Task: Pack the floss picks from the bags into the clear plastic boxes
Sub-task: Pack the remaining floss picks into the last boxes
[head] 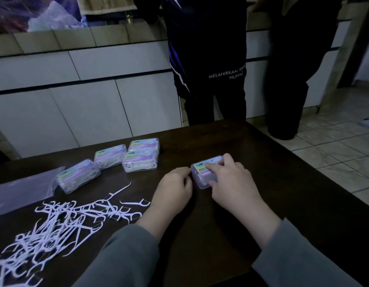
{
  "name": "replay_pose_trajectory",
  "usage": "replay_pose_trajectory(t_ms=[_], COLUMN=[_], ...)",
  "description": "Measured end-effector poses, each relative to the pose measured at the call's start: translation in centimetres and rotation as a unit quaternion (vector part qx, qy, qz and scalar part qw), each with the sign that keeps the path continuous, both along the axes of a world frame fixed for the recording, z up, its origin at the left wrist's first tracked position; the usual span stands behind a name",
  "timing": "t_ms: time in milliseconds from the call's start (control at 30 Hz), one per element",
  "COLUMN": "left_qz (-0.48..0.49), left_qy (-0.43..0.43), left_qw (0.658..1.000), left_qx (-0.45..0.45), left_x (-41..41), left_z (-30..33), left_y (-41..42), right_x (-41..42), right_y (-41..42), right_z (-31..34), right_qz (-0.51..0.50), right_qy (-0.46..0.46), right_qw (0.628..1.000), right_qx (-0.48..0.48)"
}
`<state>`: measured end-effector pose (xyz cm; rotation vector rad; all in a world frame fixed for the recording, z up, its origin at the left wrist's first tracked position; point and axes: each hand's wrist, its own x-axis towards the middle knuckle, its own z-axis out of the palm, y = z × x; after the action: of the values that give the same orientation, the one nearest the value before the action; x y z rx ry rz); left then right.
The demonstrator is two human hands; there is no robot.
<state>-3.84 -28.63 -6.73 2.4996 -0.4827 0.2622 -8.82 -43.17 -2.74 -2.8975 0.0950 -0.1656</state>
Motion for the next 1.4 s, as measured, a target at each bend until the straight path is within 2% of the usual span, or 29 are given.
replay_pose_trajectory(t_ms=[67, 133, 233, 300, 400, 533, 700, 833, 900, 967, 1067, 1133, 1200, 1267, 1333, 1400], left_qz=[0.004, -0.049, -0.123, -0.120, -0.115, -0.124, -0.083, -0.072, -0.067, -0.056, 0.026, 0.102, 0.150, 0.147, 0.118, 0.093], left_qy=[0.017, 0.018, 0.026, 0.027, 0.043, 0.011, 0.006, -0.017, 0.020, 0.056, 0.057, 0.040, 0.026, -0.010, -0.040, -0.032], left_qw=[0.994, 0.989, 0.991, 0.992, 0.992, 0.988, 0.982, 0.992, 0.994, 0.996, 0.992, 0.973, 0.958, 0.972, 0.989, 0.995], left_qx=[-0.106, -0.139, -0.037, 0.017, 0.038, 0.095, 0.167, 0.098, 0.083, 0.028, -0.109, -0.202, -0.242, -0.183, -0.076, -0.018], left_x=[0.1, 0.1, 0.3, 0.7, 0.9, 0.6, 0.2, 0.5, 0.6, 0.5, 0.5, 0.9, 1.4, 1.7, 1.8, 1.8], left_z=[0.7, 1.3, 1.9, 1.9, 2.3, 2.5, 2.5, 3.5, 3.8, 4.0, 3.9, 3.4, 2.8, 2.3, 2.1, 1.9], left_y=[1.1, 2.5, 4.6, 5.8, 6.9, 7.3, 6.7, 6.3, 6.6, 7.2, 7.4, 7.5, 7.8, 8.3, 8.7, 9.0], right_x=[-0.1, -0.1, 0.6, 1.3, 2.4, 3.7, 4.5, 4.0, 3.7, 3.4, 3.2, 3.3, 3.4, 3.5, 3.4, 3.5], right_y=[0.5, 1.0, 1.7, 1.8, 1.4, 0.5, 0.7, 1.4, 1.5, 1.5, 1.7, 1.8, 1.8, 1.8, 1.9, 2.1], right_z=[-0.2, -0.5, -1.1, -1.4, -1.6, -1.9, -2.4, -2.3, -2.1, -2.0, -2.2, -2.4, -2.4, -2.6, -2.7, -2.9], right_qz=[0.024, 0.066, 0.145, 0.184, 0.195, 0.169, 0.182, 0.177, 0.175, 0.169, 0.161, 0.157, 0.151, 0.154, 0.153, 0.136], right_qy=[-0.039, -0.079, -0.113, -0.097, -0.042, 0.030, 0.022, 0.012, 0.019, 0.022, 0.011, -0.004, -0.011, -0.020, -0.023, -0.018], right_qw=[0.999, 0.995, 0.980, 0.969, 0.961, 0.972, 0.968, 0.972, 0.973, 0.974, 0.976, 0.976, 0.976, 0.977, 0.982, 0.987], right_qx=[-0.005, 0.009, 0.074, 0.133, 0.193, 0.160, 0.170, 0.153, 0.152, 0.148, 0.149, 0.149, 0.155, 0.147, 0.111, 0.084])
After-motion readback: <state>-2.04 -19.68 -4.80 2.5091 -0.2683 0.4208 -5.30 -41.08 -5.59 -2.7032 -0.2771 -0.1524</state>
